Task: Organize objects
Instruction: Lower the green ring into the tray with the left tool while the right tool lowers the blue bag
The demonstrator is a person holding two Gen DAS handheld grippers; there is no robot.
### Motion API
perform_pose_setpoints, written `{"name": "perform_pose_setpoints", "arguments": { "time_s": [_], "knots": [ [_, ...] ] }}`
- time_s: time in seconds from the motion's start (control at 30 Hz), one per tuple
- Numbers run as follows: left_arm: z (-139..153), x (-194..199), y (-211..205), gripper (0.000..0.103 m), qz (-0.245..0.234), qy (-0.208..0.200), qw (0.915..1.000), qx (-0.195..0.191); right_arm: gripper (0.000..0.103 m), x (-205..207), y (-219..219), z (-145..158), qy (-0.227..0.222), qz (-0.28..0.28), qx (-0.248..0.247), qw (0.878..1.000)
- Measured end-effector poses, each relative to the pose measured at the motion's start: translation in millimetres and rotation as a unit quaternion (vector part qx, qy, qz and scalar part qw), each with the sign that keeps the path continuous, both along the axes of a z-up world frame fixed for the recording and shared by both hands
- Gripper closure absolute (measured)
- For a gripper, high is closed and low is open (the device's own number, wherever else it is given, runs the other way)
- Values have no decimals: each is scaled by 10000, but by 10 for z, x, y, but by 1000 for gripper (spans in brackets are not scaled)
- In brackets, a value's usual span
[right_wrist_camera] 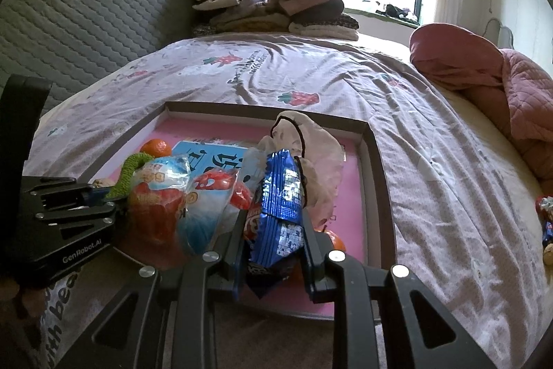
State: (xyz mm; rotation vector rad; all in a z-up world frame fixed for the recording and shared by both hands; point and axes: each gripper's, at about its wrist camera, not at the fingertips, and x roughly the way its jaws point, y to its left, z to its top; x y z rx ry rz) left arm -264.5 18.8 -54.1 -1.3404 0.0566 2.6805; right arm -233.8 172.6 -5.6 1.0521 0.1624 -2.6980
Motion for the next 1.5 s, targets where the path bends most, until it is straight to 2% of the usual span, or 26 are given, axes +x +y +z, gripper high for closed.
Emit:
{"name": "perform_pose_setpoints", "arguments": {
  "time_s": [0.7,0.77,0.9,1.17,1.33,1.5],
  "knots": [
    [5,145,3,85,42,74,10000,21,76,86,39,-15,-29,-9,89,10000],
    [18,166,-8,84,56,92,9999,68,69,92,52,-6,-55,-16,67,10000],
    [41,194,-15,80,73,112,9999,68,53,107,61,4,-101,-12,64,9999],
    [74,220,-15,73,99,140,9998,88,52,147,80,58,-69,-58,48,9999],
    [130,239,-35,61,135,188,9997,63,52,153,93,93,-48,-100,39,9999],
    [183,262,-54,57,192,238,9995,52,52,182,102,136,17,-135,42,9999]
  ]
}}
